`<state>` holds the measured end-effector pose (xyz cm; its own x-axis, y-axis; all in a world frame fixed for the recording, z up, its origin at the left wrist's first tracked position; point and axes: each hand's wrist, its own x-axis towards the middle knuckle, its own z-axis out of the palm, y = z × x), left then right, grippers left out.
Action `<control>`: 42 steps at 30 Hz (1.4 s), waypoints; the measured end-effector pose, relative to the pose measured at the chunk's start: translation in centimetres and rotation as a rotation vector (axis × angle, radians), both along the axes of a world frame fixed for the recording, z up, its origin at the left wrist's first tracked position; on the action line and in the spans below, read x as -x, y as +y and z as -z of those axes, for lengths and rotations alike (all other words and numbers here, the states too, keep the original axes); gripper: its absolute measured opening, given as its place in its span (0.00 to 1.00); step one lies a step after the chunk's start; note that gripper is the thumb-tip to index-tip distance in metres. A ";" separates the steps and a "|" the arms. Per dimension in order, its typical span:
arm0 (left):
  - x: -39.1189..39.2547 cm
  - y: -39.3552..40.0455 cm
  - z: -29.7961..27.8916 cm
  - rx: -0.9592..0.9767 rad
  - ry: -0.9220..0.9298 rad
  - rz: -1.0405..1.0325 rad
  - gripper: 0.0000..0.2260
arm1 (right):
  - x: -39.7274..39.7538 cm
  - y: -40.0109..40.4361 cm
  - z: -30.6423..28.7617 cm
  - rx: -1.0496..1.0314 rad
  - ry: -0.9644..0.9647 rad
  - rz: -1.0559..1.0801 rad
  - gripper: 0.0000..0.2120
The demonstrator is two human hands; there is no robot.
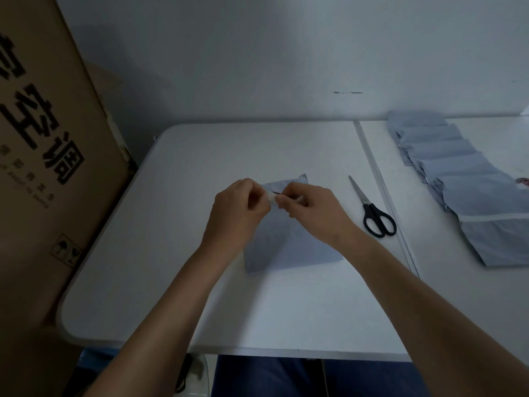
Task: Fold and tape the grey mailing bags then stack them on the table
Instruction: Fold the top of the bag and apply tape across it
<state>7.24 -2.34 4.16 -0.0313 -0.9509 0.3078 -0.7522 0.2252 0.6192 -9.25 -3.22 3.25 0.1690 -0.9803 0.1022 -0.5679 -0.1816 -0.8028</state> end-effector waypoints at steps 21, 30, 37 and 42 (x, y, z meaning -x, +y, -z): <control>-3.1 -0.9 1.0 -0.404 0.695 -0.101 0.07 | -2.8 -0.4 -0.6 -0.482 -1.012 -0.212 0.11; -3.5 -0.3 2.1 -0.391 0.607 -0.133 0.07 | -3.7 -0.5 -0.1 -0.422 -0.776 -0.118 0.14; -4.1 0.3 3.4 -0.384 0.574 -0.166 0.06 | -2.3 -1.0 1.1 -0.354 -0.481 -0.070 0.13; -4.7 1.2 4.6 -0.397 0.566 -0.199 0.07 | -1.7 -0.8 2.9 -0.205 -0.206 -0.040 0.16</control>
<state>11.91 -1.17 -0.42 0.2163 -0.9655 -0.1450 -0.2953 -0.2062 0.9329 -7.59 -4.06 0.37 0.2039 -0.9771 -0.0608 -0.3853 -0.0230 -0.9225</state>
